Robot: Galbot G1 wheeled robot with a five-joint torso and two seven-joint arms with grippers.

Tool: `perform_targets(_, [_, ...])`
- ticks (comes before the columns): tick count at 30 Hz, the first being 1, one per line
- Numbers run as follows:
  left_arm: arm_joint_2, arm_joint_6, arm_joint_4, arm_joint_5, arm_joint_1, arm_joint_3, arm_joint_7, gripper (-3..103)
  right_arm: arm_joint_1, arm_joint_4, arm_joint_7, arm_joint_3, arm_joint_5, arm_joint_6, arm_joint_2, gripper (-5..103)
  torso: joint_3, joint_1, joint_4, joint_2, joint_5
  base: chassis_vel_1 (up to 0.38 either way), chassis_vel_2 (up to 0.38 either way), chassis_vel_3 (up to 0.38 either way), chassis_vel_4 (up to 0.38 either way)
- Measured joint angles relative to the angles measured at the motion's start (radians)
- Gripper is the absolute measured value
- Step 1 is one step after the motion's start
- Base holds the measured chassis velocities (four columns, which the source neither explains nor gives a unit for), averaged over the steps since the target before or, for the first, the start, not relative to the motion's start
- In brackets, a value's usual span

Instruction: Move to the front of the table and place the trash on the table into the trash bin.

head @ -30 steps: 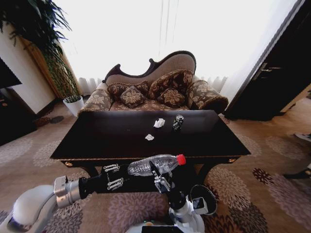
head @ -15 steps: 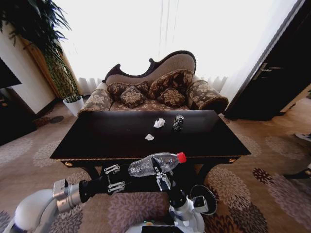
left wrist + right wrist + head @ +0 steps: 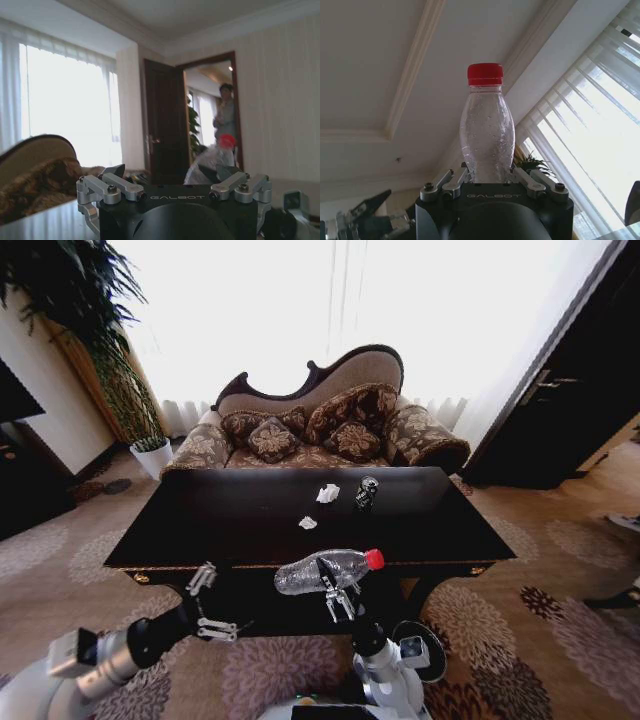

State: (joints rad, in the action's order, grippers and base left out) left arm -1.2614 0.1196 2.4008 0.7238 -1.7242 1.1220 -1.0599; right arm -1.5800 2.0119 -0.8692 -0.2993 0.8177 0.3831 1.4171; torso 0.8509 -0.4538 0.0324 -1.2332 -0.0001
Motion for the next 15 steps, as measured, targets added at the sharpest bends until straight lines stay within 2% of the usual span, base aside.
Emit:
perform_targets(2, [-0.034,0.007,-0.003,0.047,0.022,0.039,0.029,100,0.003,-0.007,0.001,-0.036,-0.033,0.006,-0.008,25,0.0,0.0,0.0,0.0,0.0,0.0,0.0,0.0,0.0])
perform_targets(6, [-0.05,0.012,0.002,0.075,0.028,0.066,0.038,100,-0.005,-0.002,-0.001,-0.086,-0.037,0.011,-0.022,25,0.0,0.0,0.0002,0.0,0.0001,0.0,0.0,0.0,0.0])
perform_targets(8, [-0.062,0.005,0.005,0.08,0.026,0.078,0.072,100,-0.004,-0.005,0.001,-0.126,-0.05,0.019,-0.032,25,0.0,0.0,0.0002,0.0,0.0001,0.0,0.0,0.0,0.0])
perform_targets(9, [-0.072,0.003,0.008,0.079,0.024,0.083,0.111,100,-0.002,-0.011,0.02,-0.151,-0.086,0.022,-0.035,25,0.0,0.0,0.0002,0.0,0.0001,0.0,0.0,0.0,0.0])
perform_targets(10, [-0.072,0.003,0.008,0.079,0.024,0.083,0.111,100,-0.002,-0.011,0.02,-0.151,-0.086,0.022,-0.035,25,0.0,0.0,0.0002,0.0,0.0001,0.0,0.0,0.0,0.0])
perform_targets(13, [-0.115,0.042,0.035,0.062,0.017,0.094,0.35,100,0.018,-0.04,0.119,-0.231,-0.219,0.021,-0.045,25,0.0,0.0,0.0001,0.0,-0.0002,0.0,0.0,0.0,0.0])
perform_targets(15, [-0.117,0.045,0.038,0.062,0.015,0.094,0.374,100,0.022,-0.044,0.128,-0.236,-0.227,0.02,-0.046,25,0.0,0.0,0.0001,0.0,-0.0002,0.0,0.0,0.0,0.0])
